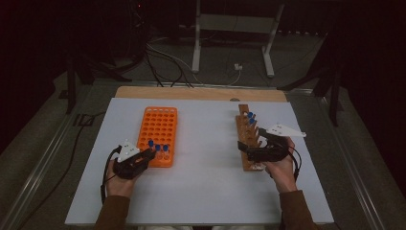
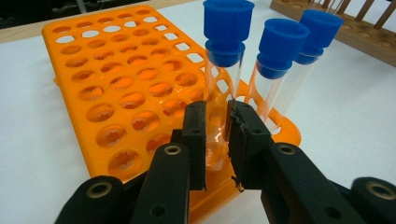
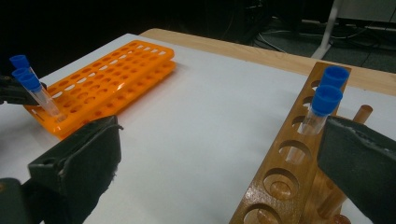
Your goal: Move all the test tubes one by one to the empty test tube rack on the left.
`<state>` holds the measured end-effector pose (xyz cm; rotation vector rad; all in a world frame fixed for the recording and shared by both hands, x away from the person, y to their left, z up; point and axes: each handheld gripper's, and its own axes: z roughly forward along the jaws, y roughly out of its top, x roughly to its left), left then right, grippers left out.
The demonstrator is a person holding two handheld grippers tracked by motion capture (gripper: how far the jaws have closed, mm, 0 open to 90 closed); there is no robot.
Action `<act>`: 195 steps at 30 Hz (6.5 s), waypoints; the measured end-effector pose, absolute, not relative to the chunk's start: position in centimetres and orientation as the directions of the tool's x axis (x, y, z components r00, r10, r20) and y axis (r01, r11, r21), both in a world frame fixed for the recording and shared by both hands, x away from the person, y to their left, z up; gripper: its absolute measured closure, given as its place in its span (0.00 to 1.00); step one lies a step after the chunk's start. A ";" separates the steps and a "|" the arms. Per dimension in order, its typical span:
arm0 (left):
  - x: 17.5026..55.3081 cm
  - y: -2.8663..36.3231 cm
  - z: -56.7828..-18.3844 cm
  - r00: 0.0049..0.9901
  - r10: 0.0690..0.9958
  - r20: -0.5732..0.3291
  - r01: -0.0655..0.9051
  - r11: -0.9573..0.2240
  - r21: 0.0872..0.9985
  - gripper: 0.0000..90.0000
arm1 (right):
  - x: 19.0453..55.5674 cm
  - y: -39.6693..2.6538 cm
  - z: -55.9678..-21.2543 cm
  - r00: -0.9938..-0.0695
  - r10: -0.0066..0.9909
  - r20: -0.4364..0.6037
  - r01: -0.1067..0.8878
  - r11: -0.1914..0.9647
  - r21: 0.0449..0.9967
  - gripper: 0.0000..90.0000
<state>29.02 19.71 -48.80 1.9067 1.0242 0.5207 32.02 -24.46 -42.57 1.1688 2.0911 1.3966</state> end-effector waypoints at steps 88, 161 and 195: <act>27.2 22.0 -47.2 0.464 0.874 -0.147 0.441 -0.083 0.894 0.01 | 39.5 -24.8 -46.0 -0.441 0.897 0.025 0.487 0.216 0.846 0.82; 26.8 16.5 -41.9 0.659 0.742 -0.123 0.318 -0.127 0.940 0.08 | 35.1 -20.8 -39.1 -0.635 0.772 -0.023 0.312 0.284 0.907 0.85; 29.6 6.7 -42.8 0.763 0.646 -0.024 0.253 -0.264 0.931 0.68 | 31.8 -14.8 -39.1 -0.805 0.582 0.110 0.320 0.271 0.908 0.85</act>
